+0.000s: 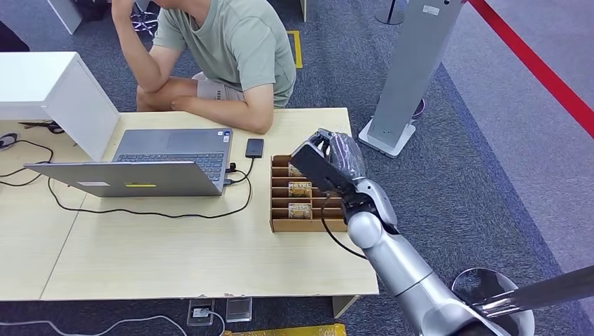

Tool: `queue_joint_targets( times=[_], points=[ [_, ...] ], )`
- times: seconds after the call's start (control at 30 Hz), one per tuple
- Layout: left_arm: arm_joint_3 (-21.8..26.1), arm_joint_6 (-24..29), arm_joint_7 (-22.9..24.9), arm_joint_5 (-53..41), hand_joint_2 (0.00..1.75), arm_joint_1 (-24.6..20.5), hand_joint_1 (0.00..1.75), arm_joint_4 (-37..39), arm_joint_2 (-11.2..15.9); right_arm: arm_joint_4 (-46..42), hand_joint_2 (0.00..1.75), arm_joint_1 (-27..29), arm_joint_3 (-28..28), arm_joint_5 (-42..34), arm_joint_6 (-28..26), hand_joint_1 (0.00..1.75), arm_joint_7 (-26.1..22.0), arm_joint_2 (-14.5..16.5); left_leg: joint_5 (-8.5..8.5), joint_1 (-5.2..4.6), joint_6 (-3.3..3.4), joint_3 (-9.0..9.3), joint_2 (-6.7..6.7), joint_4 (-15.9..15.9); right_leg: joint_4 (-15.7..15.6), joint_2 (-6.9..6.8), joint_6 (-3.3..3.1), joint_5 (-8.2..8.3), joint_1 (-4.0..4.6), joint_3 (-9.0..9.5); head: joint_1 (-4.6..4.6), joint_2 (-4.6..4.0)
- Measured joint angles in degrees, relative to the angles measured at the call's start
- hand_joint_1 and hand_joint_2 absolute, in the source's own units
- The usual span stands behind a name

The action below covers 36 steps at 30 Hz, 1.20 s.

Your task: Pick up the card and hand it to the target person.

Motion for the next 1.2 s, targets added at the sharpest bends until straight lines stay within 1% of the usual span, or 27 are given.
queue_joint_targets(
  times=[0.17,0.27,0.4,0.53,0.8,0.97,1.17,1.2],
  points=[
    [-0.2,0.0,0.4,0.1,1.75,-0.3,0.0,0.0,0.0,11.0,1.75,-8.4,2.2,2.5,-0.9,1.66,2.6,4.4,0.01,0.0,-0.01,-0.01,-0.01,0.0,0.0,-0.02,0.0,0.0,0.0,-0.02,-0.04,0.0],
    [-0.3,0.1,0.6,0.1,1.75,-0.3,0.0,0.0,0.0,16.7,1.75,-12.3,3.4,3.5,-0.8,1.66,4.6,6.6,0.01,0.0,-0.01,-0.01,-0.01,0.0,0.0,-0.02,0.0,0.0,0.0,-0.03,-0.04,-0.01],
    [-0.3,0.3,0.8,0.4,1.75,-0.2,0.0,0.0,0.0,23.5,1.75,-16.4,4.5,3.8,-0.3,1.66,6.5,9.2,0.01,0.0,-0.01,-0.01,-0.01,0.0,0.0,-0.02,0.0,0.0,0.0,-0.03,-0.02,-0.01],
    [-0.3,0.4,0.8,0.6,1.75,-0.1,0.0,0.0,0.0,28.6,1.75,-19.1,5.1,4.1,0.1,1.66,7.6,11.0,0.01,0.0,-0.01,0.0,-0.01,0.0,0.0,-0.02,0.0,0.0,0.0,-0.03,-0.01,-0.01],
    [-0.4,0.6,0.8,1.2,1.75,0.0,0.0,0.0,0.0,34.4,1.75,-21.9,5.9,4.1,-1.0,1.66,8.3,12.0,0.01,0.0,-0.01,0.02,-0.01,0.0,0.0,0.0,0.0,0.0,0.0,-0.03,-0.04,0.0],
    [-0.4,0.6,0.8,1.2,1.75,0.0,0.0,0.0,-0.1,36.2,1.75,-22.6,6.1,3.7,-1.9,1.66,8.1,12.0,0.01,0.0,-0.01,0.02,-0.01,0.0,0.0,0.0,0.0,0.0,0.0,-0.03,-0.04,-0.01],
    [-0.4,0.5,0.7,1.2,1.75,-0.1,0.0,0.0,-0.4,37.5,1.75,-23.1,6.2,3.4,-4.3,1.66,7.6,12.0,0.01,0.0,-0.01,0.03,-0.01,0.0,0.0,0.0,0.02,0.01,0.0,-0.02,-0.02,-0.01],
    [-0.4,0.5,0.6,1.2,1.75,-0.1,0.0,0.0,-0.4,37.7,1.75,-23.2,6.2,3.3,-4.5,1.24,7.6,12.0,0.01,0.0,-0.01,0.03,-0.01,0.0,0.0,0.0,0.02,0.01,0.0,-0.02,-0.03,-0.01]
  ],
)
